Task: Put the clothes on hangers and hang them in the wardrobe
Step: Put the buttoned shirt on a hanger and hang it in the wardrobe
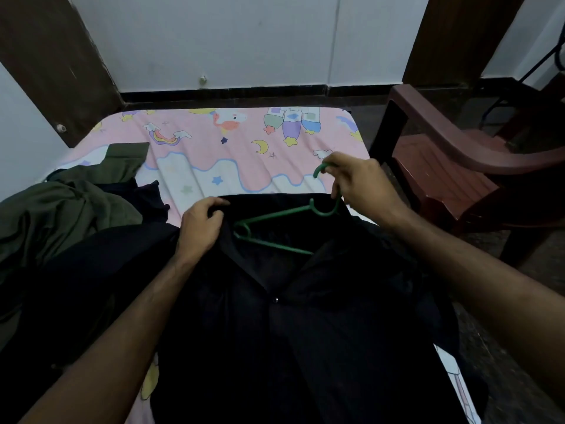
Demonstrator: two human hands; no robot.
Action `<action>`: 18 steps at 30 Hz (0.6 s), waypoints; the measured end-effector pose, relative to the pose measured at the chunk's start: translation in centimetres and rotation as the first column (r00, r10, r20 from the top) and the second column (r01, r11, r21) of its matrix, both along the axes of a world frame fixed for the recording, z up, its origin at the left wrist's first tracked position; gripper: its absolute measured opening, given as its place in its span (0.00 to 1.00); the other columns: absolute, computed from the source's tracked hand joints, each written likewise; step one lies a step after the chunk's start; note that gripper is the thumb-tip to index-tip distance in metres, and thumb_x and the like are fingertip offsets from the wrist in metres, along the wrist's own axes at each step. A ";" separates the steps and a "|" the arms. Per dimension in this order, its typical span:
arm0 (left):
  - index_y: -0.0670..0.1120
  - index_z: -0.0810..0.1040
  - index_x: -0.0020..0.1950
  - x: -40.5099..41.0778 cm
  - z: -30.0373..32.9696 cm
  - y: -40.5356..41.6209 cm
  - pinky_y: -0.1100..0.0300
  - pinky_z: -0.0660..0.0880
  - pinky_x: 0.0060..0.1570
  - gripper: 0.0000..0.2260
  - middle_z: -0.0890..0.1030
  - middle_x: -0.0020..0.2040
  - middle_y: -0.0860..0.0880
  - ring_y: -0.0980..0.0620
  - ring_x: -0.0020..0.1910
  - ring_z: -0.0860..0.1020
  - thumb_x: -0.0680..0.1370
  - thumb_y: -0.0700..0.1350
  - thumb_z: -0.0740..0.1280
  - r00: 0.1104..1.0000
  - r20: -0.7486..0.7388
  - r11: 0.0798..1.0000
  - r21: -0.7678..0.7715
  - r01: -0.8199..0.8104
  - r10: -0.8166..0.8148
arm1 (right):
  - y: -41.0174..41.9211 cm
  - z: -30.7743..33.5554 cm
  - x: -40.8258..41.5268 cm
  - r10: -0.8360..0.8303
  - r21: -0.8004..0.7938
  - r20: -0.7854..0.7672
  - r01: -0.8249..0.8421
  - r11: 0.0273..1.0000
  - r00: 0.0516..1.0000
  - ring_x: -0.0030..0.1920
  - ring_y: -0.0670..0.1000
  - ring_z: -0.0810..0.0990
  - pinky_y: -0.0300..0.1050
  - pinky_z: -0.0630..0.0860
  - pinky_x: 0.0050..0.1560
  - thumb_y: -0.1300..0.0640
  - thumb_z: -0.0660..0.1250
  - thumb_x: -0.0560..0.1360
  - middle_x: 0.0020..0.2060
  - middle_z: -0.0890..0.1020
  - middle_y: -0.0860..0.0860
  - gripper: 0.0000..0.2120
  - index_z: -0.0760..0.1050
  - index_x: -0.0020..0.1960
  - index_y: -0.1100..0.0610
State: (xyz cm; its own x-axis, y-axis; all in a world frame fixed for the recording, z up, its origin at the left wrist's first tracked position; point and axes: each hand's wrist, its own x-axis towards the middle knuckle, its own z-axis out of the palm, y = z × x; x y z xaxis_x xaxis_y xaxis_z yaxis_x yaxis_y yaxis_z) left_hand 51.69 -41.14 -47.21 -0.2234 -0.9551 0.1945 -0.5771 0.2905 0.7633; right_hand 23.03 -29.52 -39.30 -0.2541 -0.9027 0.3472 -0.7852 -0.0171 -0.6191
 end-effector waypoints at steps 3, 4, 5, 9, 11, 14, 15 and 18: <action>0.50 0.81 0.60 -0.8 1.9 0.7 0.62 0.75 0.49 0.17 0.84 0.49 0.51 0.58 0.43 0.79 0.75 0.37 0.64 0.995 0.067 0.989 -0.124 0.076 -0.068 | -1.1 0.0 0.4 -0.008 0.106 -0.038 0.012 0.994 0.999 0.31 0.45 0.79 0.44 0.73 0.36 0.55 0.62 0.82 0.30 0.83 0.50 0.07 0.79 0.52 0.50; 0.51 0.81 0.61 -1.3 2.2 1.0 0.65 0.74 0.42 0.17 0.82 0.43 0.51 0.60 0.36 0.77 0.75 0.37 0.64 0.992 0.064 0.989 -0.089 0.117 -0.111 | -2.1 0.3 0.2 0.007 0.150 0.016 -0.009 0.989 1.000 0.30 0.44 0.79 0.44 0.74 0.36 0.56 0.61 0.82 0.30 0.83 0.50 0.08 0.79 0.52 0.50; 0.51 0.80 0.61 -2.0 2.3 1.3 0.67 0.74 0.35 0.17 0.79 0.39 0.50 0.58 0.31 0.76 0.75 0.37 0.64 0.987 0.055 0.987 -0.040 0.154 -0.152 | -3.2 0.6 -0.1 0.014 0.208 0.064 -0.027 0.978 0.998 0.28 0.42 0.78 0.43 0.74 0.34 0.56 0.61 0.83 0.31 0.84 0.51 0.09 0.80 0.52 0.52; 0.52 0.69 0.72 -4.2 1.3 2.4 0.47 0.83 0.38 0.20 0.78 0.52 0.48 0.50 0.39 0.84 0.81 0.42 0.65 0.963 -0.105 0.950 0.165 0.264 -0.249 | -8.2 -0.2 -1.5 -0.135 0.363 0.133 0.078 0.928 0.982 0.42 0.48 0.83 0.46 0.80 0.44 0.66 0.62 0.79 0.52 0.85 0.57 0.14 0.78 0.62 0.57; 0.52 0.65 0.76 -4.3 0.1 2.5 0.49 0.79 0.57 0.23 0.75 0.63 0.51 0.50 0.55 0.80 0.81 0.45 0.66 0.959 -0.066 0.943 0.173 0.283 -0.276 | -8.6 -1.3 -1.3 -0.210 0.364 0.117 0.155 0.918 0.971 0.61 0.56 0.78 0.41 0.72 0.53 0.69 0.58 0.77 0.67 0.75 0.59 0.23 0.72 0.71 0.58; 0.45 0.72 0.70 -3.2 -2.3 3.8 0.57 0.70 0.67 0.19 0.72 0.64 0.51 0.52 0.63 0.75 0.79 0.38 0.67 0.948 0.048 0.949 0.020 0.315 -0.316 | -5.7 -3.9 0.3 -0.194 0.258 0.107 0.161 0.953 0.975 0.65 0.58 0.73 0.38 0.65 0.55 0.69 0.57 0.77 0.68 0.68 0.58 0.23 0.69 0.71 0.59; 0.44 0.76 0.66 -2.7 -3.1 4.5 0.63 0.70 0.64 0.17 0.74 0.60 0.50 0.56 0.58 0.76 0.78 0.35 0.67 0.944 0.067 0.944 -0.049 0.326 -0.323 | -4.0 -4.8 1.2 -0.153 0.188 0.101 0.132 0.973 0.983 0.62 0.57 0.75 0.41 0.68 0.58 0.69 0.59 0.77 0.64 0.71 0.57 0.21 0.72 0.68 0.59; 0.45 0.81 0.55 -2.6 -5.0 6.8 0.74 0.69 0.51 0.13 0.76 0.49 0.49 0.59 0.43 0.77 0.75 0.31 0.68 0.926 0.084 0.924 -0.078 0.374 -0.368 | 1.3 -7.9 4.8 0.014 0.084 0.100 -0.022 0.996 0.995 0.47 0.48 0.77 0.43 0.73 0.52 0.66 0.64 0.76 0.47 0.78 0.47 0.11 0.77 0.54 0.55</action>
State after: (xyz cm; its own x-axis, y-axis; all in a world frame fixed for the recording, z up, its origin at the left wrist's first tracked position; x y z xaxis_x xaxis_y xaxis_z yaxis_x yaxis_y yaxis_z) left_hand 49.10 -34.29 -52.25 -0.5735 -0.7804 0.2494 -0.4631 0.5599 0.6871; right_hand 27.85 -28.21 -47.17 -0.2672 -0.9324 0.2434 -0.7198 0.0253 -0.6937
